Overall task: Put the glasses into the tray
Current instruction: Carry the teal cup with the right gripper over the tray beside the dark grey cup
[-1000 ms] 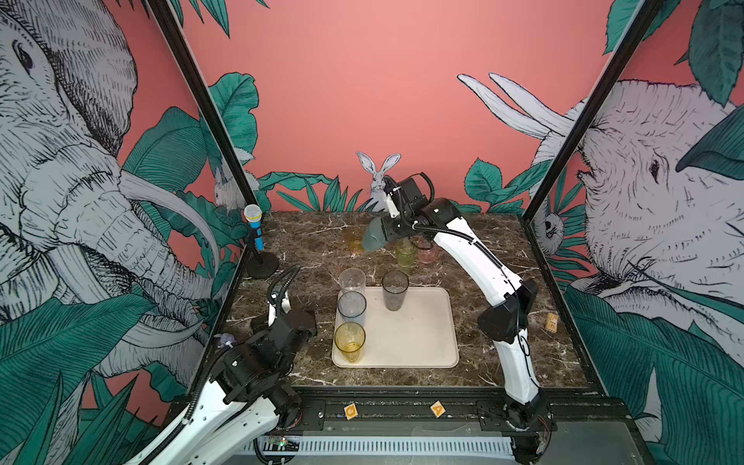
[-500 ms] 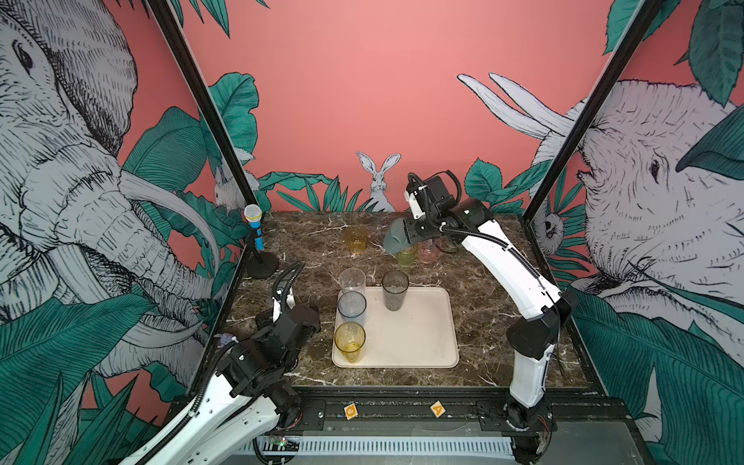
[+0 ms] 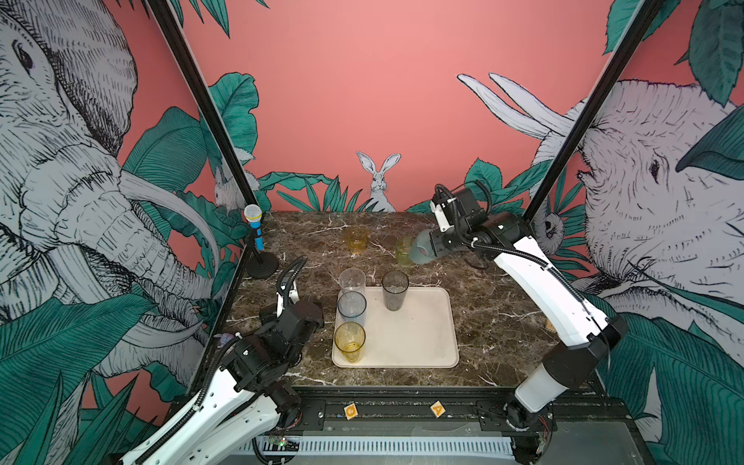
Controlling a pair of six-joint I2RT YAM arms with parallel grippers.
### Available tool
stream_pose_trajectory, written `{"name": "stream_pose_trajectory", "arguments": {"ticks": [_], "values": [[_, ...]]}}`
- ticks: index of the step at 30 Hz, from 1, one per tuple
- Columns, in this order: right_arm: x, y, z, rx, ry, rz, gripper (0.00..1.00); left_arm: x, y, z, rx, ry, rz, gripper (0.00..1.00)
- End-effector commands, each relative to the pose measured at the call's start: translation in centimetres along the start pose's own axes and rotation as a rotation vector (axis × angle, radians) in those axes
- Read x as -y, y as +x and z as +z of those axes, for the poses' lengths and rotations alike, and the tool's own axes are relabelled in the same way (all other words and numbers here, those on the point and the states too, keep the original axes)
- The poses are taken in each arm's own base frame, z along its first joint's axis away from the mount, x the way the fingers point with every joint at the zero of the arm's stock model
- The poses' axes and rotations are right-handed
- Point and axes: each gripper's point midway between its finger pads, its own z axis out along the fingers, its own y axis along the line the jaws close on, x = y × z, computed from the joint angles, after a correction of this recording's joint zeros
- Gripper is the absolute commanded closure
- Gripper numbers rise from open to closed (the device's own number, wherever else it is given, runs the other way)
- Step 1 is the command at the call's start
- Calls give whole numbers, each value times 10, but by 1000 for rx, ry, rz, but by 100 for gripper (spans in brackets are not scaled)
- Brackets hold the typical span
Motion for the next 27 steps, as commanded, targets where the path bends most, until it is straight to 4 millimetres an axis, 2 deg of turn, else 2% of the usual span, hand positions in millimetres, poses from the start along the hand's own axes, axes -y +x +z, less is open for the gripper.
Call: {"name": "stream_pose_trajectory", "arguments": {"ticks": [1,11,18,27], "values": [[13,2,-19,45,30,-2,100,4,-12,-2,24,14,-26,2],[24,49,-24,-2,45,-13,100,9,-14,-1,21,27,-28,2],[29,73,-26,-26,62,3,100,11,-13,0,15,30,-30,2],[16,105,-19,-44,50,1,100,10,-9,0,8,32,-32,2]]}}
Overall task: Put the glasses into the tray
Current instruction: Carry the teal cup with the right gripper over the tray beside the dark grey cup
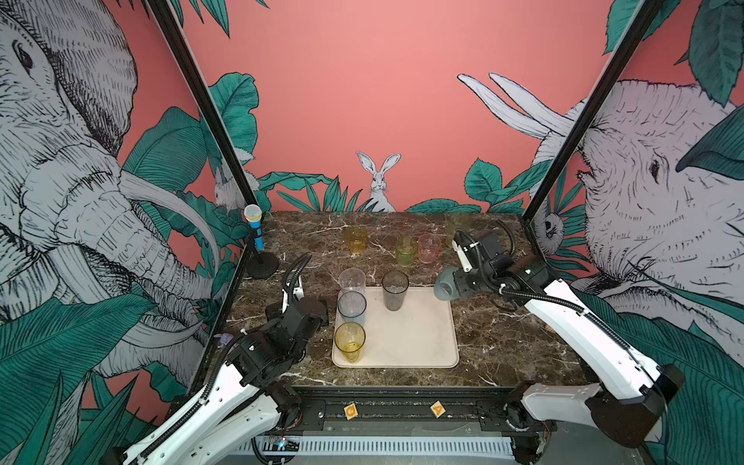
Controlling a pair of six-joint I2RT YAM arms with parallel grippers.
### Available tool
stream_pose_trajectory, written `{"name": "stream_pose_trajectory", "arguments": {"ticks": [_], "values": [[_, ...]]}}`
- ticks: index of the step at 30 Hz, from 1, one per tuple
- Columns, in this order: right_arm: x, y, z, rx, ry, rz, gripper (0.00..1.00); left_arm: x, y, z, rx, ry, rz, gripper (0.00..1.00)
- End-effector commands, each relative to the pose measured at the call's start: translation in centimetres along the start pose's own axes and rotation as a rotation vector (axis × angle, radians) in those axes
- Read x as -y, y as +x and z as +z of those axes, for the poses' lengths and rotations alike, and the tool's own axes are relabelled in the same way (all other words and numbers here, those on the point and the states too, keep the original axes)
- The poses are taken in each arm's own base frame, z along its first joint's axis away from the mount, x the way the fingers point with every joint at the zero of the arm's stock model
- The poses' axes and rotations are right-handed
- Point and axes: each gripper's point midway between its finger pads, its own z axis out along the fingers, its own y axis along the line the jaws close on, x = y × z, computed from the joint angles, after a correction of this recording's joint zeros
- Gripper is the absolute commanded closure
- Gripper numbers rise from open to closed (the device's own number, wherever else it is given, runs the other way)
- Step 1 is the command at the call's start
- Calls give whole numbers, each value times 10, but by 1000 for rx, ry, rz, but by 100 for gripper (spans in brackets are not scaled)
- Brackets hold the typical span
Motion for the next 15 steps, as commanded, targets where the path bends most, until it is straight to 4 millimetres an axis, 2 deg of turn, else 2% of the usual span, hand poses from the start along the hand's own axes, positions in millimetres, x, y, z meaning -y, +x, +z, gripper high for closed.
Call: {"name": "stream_pose_trajectory", "arguments": {"ticks": [1,8,15], "values": [[-8,-3,-4,55,-9,26,100,-2,-9,-5,23,3,-37,2],[-30,22,14,-2,-39,8,100,-4,-5,-5,18,5,-45,3],[-49,36,25,-24,-80,9,100,-6,-1,-6,12,9,-56,3]]}}
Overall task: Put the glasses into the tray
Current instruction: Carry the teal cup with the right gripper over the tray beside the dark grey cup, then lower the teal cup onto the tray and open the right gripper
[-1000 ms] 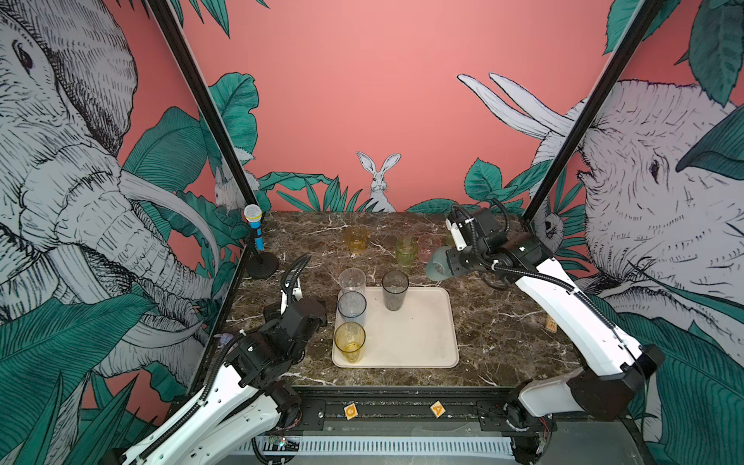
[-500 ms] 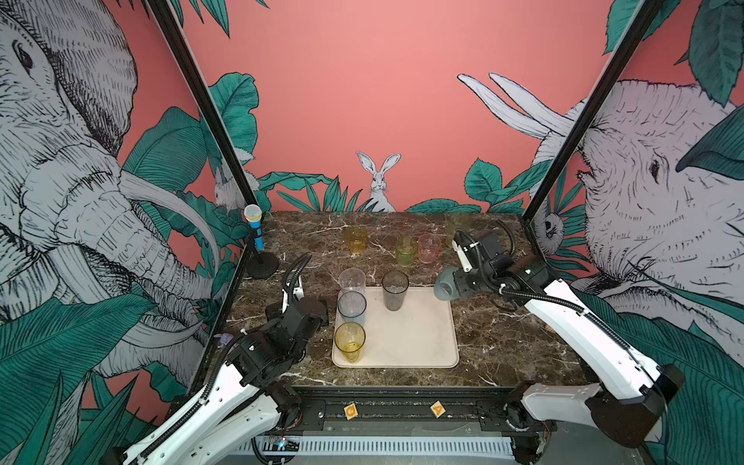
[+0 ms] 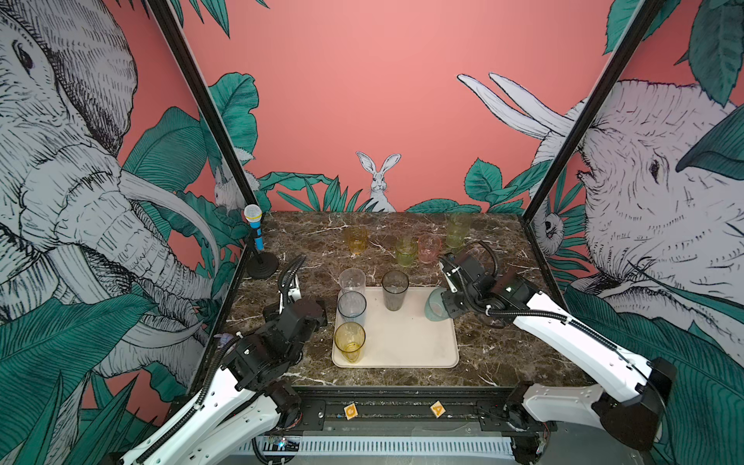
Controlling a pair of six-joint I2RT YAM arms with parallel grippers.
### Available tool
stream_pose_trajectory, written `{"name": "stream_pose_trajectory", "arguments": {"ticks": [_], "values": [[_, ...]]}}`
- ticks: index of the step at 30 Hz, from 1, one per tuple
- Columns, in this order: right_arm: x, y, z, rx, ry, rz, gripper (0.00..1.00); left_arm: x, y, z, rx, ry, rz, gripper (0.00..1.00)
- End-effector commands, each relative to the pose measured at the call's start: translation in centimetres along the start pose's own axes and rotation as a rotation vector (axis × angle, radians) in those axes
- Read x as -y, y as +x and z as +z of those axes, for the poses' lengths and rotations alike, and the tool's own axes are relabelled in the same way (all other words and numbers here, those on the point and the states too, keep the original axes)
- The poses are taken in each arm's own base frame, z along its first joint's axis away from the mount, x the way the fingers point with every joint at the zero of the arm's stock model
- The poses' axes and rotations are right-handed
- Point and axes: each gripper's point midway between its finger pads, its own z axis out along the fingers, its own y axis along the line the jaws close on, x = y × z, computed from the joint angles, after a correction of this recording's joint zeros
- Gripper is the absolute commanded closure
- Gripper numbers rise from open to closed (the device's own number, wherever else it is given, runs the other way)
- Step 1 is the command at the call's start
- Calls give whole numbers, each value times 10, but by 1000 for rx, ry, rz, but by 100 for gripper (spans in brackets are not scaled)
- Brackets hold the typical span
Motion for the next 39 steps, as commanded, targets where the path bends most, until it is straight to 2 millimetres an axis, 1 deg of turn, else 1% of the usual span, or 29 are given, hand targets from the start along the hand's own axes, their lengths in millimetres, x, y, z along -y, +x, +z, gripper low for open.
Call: {"name": "stream_pose_trajectory", "arguments": {"ticks": [1,7,13,18,25,39], "values": [[-12,-4,3,33,-32,37,100,-3,3,-1,-7,-5,-25,3],[-26,3,16,12,-55,44,100,-3,3,0,-9,-5,-30,2],[-38,2,24,11,-68,43,100,-3,4,0,-12,-6,-25,3],[-52,2,35,-2,-81,41,100,-3,4,1,-11,-8,-25,2],[-68,0,50,-20,-74,24,100,-3,6,1,-15,-10,-24,2],[-91,0,71,-38,-128,8,100,-2,11,4,-24,-9,-26,2]]}}
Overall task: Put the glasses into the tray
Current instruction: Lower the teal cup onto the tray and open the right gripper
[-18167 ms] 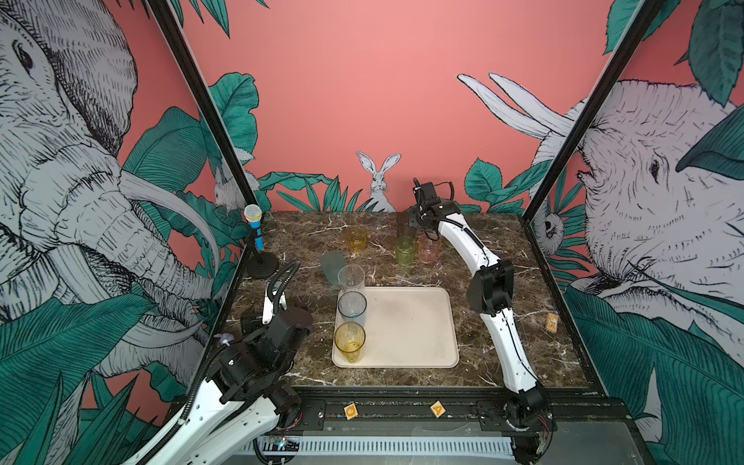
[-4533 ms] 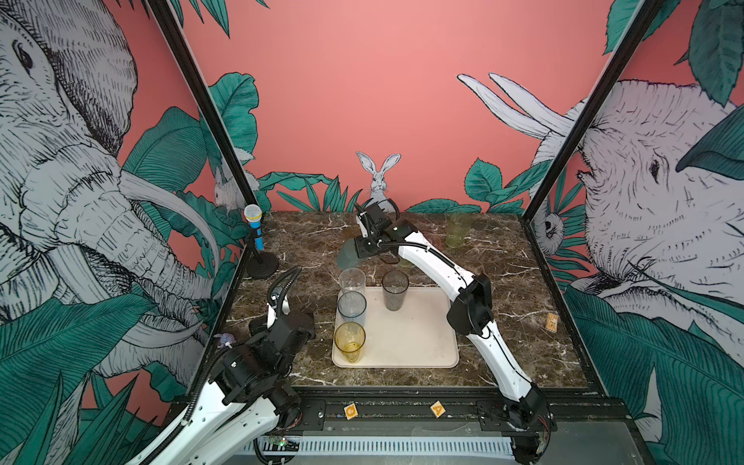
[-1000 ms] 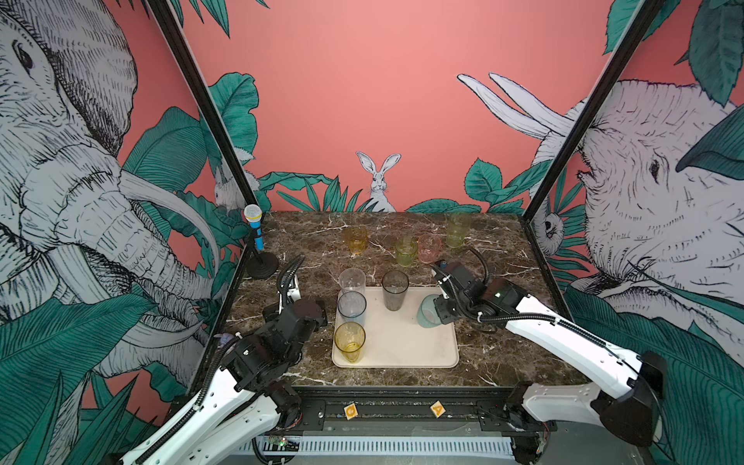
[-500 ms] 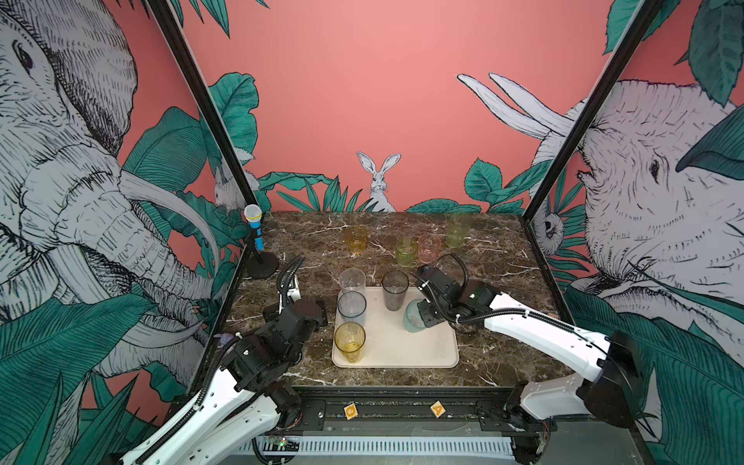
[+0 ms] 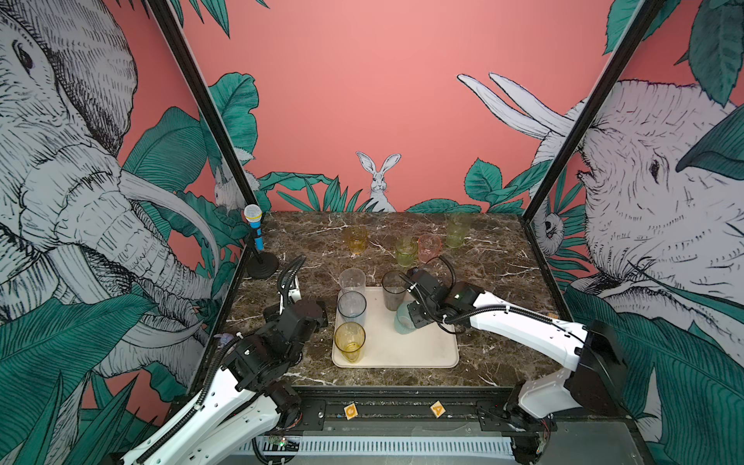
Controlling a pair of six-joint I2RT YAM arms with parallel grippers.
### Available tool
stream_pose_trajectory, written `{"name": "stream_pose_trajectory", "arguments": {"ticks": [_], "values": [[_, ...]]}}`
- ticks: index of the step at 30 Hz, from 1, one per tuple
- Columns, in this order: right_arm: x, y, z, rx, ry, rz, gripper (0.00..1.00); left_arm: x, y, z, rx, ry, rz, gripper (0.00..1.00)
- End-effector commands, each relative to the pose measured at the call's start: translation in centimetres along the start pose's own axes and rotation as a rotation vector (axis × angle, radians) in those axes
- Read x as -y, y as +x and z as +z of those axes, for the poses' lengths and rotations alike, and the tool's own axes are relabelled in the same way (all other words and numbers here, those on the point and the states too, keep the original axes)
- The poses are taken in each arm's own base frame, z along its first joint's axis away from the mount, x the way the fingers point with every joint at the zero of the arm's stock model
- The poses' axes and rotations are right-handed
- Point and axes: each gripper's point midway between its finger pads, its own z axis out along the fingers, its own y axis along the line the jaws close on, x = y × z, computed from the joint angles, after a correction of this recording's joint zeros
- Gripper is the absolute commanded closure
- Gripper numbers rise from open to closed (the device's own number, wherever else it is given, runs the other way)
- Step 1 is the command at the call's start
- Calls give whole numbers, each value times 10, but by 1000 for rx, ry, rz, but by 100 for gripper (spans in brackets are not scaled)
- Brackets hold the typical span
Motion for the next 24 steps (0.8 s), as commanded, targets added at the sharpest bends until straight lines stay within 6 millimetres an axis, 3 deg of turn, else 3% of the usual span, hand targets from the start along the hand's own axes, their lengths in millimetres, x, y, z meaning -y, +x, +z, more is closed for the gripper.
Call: {"name": "stream_pose_trajectory", "arguments": {"ticks": [1,24], "values": [[-11,-11,2,26,-30,6,100,-3,6,3,-10,-18,-8,2],[-23,-20,19,9,-42,-14,99,-8,8,2,-13,-34,-2,2]]}}
